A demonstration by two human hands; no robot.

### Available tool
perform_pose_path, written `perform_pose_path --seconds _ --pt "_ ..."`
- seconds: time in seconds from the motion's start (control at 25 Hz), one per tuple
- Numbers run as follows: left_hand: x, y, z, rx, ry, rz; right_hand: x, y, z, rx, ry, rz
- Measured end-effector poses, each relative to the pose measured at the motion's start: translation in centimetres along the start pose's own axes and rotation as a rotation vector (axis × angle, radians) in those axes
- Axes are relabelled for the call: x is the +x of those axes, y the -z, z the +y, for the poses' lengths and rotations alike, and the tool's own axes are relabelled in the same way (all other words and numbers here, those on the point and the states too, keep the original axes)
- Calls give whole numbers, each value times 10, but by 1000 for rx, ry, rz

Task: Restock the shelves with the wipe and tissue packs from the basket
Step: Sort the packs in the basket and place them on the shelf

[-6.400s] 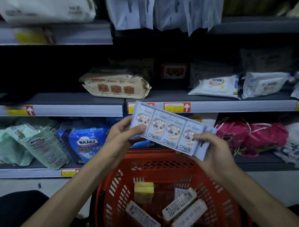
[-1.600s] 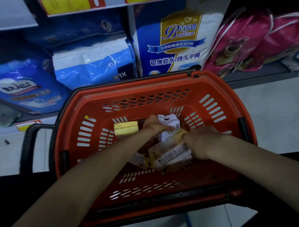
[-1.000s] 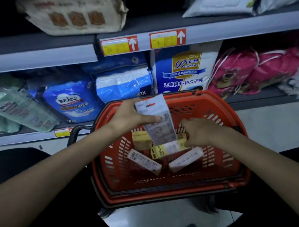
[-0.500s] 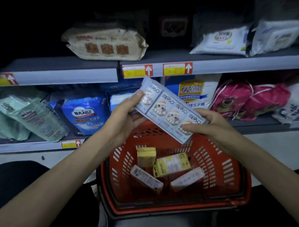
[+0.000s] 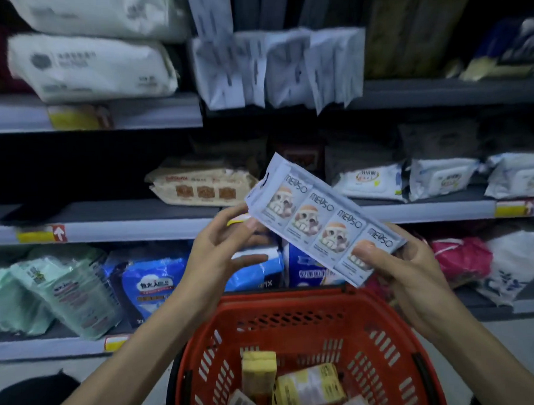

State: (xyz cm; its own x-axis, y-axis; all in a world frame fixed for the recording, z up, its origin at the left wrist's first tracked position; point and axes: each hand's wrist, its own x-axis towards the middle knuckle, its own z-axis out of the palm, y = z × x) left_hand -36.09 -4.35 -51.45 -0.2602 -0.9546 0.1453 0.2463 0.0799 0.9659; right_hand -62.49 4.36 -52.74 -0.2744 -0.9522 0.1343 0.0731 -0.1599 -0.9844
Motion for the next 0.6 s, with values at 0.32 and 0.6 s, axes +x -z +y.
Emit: perform_pose_path --seconds 0.32,0.6 --pt "22 -31 103 59 -164 -176 11 5 -96 -13 211 -36" --pt "1 -63 155 298 -363 -150 39 -19 -181 -252 471 297"
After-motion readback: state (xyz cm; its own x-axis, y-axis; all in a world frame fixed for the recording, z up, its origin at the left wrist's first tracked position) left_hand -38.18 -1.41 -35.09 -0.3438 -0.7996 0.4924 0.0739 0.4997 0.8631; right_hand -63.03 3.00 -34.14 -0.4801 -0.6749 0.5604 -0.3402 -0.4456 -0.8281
